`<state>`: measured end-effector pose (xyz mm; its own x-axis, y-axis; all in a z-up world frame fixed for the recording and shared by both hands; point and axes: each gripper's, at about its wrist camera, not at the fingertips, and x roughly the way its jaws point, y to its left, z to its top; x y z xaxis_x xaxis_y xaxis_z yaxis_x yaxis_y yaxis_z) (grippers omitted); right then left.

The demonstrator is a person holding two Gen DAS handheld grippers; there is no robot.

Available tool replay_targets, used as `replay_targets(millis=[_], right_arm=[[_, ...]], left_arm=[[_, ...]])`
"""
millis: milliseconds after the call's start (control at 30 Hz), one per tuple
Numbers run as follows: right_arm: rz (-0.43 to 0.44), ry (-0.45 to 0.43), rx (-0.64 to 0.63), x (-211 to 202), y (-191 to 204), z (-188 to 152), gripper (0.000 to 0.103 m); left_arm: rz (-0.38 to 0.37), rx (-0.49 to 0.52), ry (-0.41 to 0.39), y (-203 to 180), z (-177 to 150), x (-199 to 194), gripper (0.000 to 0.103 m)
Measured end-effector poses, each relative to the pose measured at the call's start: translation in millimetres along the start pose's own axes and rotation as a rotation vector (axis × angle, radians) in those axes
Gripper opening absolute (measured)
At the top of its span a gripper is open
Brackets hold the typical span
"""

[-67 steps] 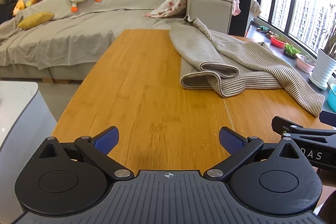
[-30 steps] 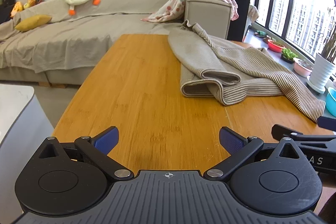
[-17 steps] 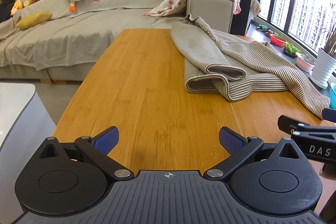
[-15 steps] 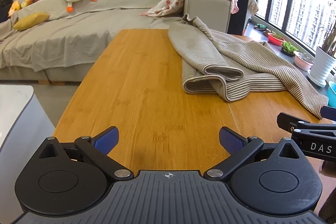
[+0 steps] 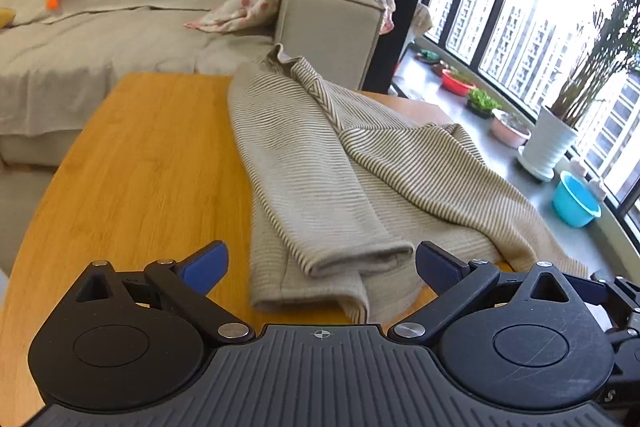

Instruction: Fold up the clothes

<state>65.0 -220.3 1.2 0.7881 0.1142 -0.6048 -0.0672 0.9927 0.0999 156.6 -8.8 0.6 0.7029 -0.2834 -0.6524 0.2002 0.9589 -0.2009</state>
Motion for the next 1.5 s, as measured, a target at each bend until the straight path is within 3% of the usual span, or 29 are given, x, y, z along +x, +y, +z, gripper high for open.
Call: replay_targets(millis=[100,133,167,300,400,433,467,533,700,833,1167,1367,1433,1500], right_arm=[[-0.013,0.001,-0.019,16.8,-5.5,12.3,0.103],[-0.02,0.004,-0.012,24.0,-8.3,18.6,0.103],[-0.019,0.002,0.0,30.0,-10.8,24.9,0.103],[0.002,-0.039,0.015,46.8,-14.7,44.6,0.103],[0.083,-0.088,0.049,64.6,-18.3,59.8,0.103],[0.11,-0.095,0.091,73.3,-21.8,62.8,0.103],[0.138,-0.099,0.136,82.5,-25.8,65.5,0.103],[0.208,-0.018,0.206,107.6,-33.6,69.5,0.103],[0.226,0.039,0.208,121.1,-32.5,62.9,0.103],[0.302,0.047,0.27,109.0,-37.1,49.8,0.103],[0.442,0.049,0.218,31.8,-18.5,-10.8,0.103],[0.397,0.045,0.064,-17.9,9.1,-43.4,0.103],[0.378,0.012,0.074,-22.1,13.8,-47.9,0.103],[0.378,-0.025,0.201,-17.7,6.6,-45.4,0.103]], left_arm=[[0.031,0.016,0.056,-3.9,16.6,33.9,0.085],[0.055,0.03,0.07,-3.9,17.9,43.5,0.073],[0.08,0.045,0.083,-3.8,19.0,52.8,0.067],[0.074,0.045,0.075,2.5,19.4,59.2,0.07],[0.073,0.0,0.089,5.5,18.9,57.9,0.071],[0.063,-0.001,0.102,5.3,18.3,56.3,0.075],[0.051,-0.001,0.115,4.9,17.8,54.7,0.089],[0.023,0.001,0.137,3.2,15.2,54.5,0.098],[0.023,0.047,0.147,1.3,9.5,48.7,0.096],[0.03,0.046,0.136,12.5,2.6,36.8,0.088],[-0.012,0.018,0.068,35.2,-25.6,-26.3,0.084],[-0.047,-0.008,0.018,50.9,-40.5,-65.7,0.083],[-0.059,-0.016,0.002,56.2,-45.5,-78.9,0.088],[-0.074,-0.007,-0.008,55.4,-40.3,-81.5,0.092]])
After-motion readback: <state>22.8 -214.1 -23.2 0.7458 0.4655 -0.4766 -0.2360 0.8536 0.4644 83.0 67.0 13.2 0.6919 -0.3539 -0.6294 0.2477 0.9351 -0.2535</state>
